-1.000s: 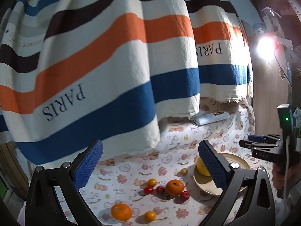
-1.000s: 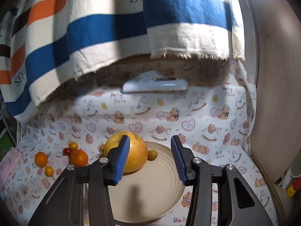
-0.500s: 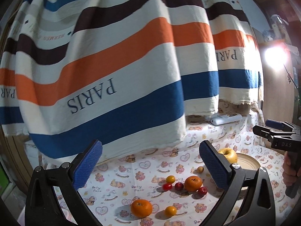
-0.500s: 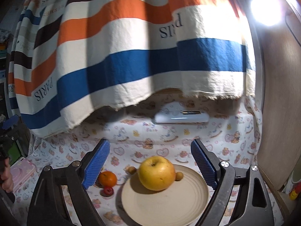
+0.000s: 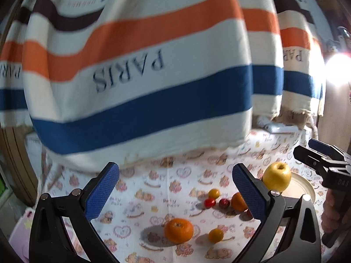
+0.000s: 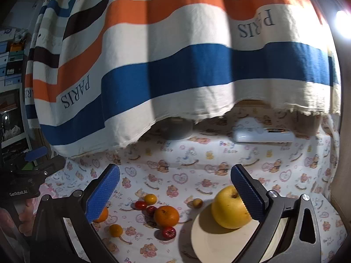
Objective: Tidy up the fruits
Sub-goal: 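Open and withdraw both tools from the plate, then grasp the small red apple with the right tool while the left tool grasps the mandarin orange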
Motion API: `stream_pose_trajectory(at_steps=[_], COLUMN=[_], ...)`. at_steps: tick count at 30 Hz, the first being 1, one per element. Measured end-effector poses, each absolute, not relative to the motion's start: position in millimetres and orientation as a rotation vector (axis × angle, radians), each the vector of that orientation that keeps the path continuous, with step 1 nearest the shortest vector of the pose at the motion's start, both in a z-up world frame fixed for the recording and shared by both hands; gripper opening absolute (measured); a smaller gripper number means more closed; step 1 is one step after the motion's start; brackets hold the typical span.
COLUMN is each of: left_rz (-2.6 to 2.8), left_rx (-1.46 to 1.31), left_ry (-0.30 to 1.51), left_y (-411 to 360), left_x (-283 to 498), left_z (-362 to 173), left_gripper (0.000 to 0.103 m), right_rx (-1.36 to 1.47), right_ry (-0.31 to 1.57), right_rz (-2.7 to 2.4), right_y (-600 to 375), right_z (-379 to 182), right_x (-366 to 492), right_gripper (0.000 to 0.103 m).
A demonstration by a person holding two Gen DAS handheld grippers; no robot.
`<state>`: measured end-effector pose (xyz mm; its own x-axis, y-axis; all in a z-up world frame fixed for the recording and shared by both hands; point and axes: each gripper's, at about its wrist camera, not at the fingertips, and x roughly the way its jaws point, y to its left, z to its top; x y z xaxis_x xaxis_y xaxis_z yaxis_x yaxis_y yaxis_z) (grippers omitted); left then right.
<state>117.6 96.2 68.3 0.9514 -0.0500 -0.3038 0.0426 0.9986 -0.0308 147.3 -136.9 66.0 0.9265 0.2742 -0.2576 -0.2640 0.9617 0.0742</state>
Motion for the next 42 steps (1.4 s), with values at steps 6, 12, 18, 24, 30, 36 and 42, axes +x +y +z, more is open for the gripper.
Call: stream_pose_trajectory(at_steps=[6,12,18,24,30,36,42], left_rz=[-0.069,-0.061,-0.051,-0.043,-0.034,-0.033,-0.032], left_rx=[-0.108,-0.129,-0.118,-0.109,-0.118,-0.104,-0.080], left_ry=[0.468,0.530,0.573,0.596,0.618,0.615,0.606], left_y=[111.8,115.4,111.8,111.4,113.9,112.3,108.9], left_x=[145.1,155.3,163.0,167.5,170.7,170.5,168.9], left_z=[42.0,26.7,13.8,6.4,1.2,-0.4,0.3], left_gripper=[0.102,0.102,0.102,0.102,0.102,0.102,0.102], right_rx=[0.046,0.042,0.019,-0.042,-0.021,-0.051,-0.084], right_ry=[0.323,0.405,0.437,0.526,0.674,0.750,0.797], right_rz=[0.289,0.267,0.263,0.329,0.371,0.372,0.343], right_y=[-122.4,-122.5,-120.7,-108.4,-105.9,-100.1,-95.3], right_z=[42.8,20.9,5.7,-4.0,-20.4,-34.5,-44.2], right_x=[162.0,174.1,176.8,184.8,202.2,208.3,210.7], right_gripper=[0.102,0.102,0.102,0.089,0.058,0.047,0.045])
